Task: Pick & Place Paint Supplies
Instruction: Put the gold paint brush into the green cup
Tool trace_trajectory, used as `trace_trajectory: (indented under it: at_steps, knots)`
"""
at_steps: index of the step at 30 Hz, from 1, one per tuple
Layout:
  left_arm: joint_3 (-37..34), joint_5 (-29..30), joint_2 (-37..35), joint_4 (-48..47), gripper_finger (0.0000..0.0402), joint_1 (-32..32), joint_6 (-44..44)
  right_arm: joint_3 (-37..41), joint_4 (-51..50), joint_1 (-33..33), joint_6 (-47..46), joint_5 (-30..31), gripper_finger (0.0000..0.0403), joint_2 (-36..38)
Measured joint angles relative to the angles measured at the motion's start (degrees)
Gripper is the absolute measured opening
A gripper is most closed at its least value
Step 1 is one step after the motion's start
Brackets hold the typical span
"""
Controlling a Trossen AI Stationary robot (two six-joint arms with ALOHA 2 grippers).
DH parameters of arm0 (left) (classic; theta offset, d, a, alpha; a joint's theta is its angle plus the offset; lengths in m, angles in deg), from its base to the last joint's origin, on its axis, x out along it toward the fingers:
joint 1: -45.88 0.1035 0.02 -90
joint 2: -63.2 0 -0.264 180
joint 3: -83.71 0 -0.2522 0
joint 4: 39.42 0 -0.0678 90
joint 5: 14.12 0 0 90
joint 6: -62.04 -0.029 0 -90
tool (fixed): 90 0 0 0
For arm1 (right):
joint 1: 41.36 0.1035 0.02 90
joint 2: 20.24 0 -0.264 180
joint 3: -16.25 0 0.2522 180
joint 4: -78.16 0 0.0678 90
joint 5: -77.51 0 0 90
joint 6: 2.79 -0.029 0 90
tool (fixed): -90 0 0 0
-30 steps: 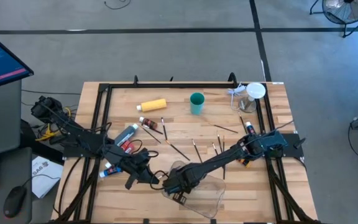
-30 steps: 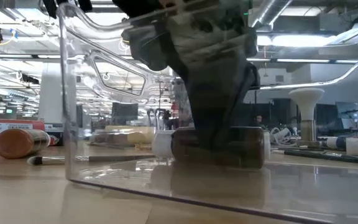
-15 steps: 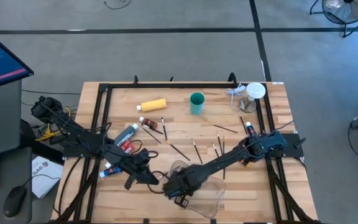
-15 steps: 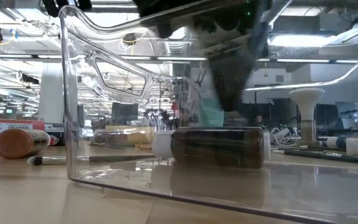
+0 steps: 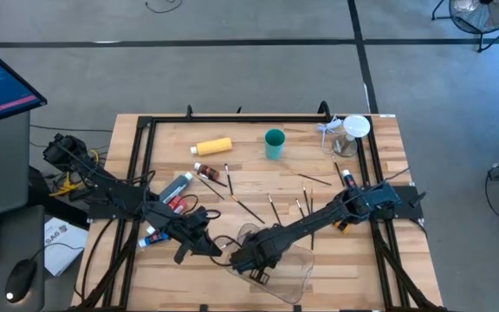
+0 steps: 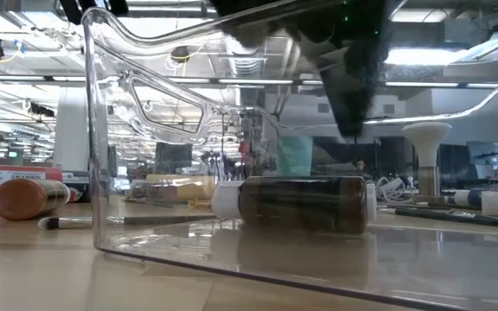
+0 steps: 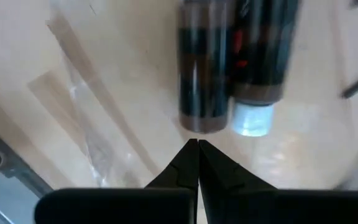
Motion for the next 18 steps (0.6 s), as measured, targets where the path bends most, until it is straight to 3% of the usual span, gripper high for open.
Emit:
trace_trajectory:
  at_steps: [6,18]
  knots:
    - [0.0,1.3,0.0,0.0,0.0001,0.0,-0.3,-0.1,4.3,-1.4,-0.7,9.4,0.0,9.1]
    - [0.0,13.4,0.0,0.5,0.0001,4.5,-0.7,-0.1,8.0,-1.7,-1.8,36.2,0.0,26.6]
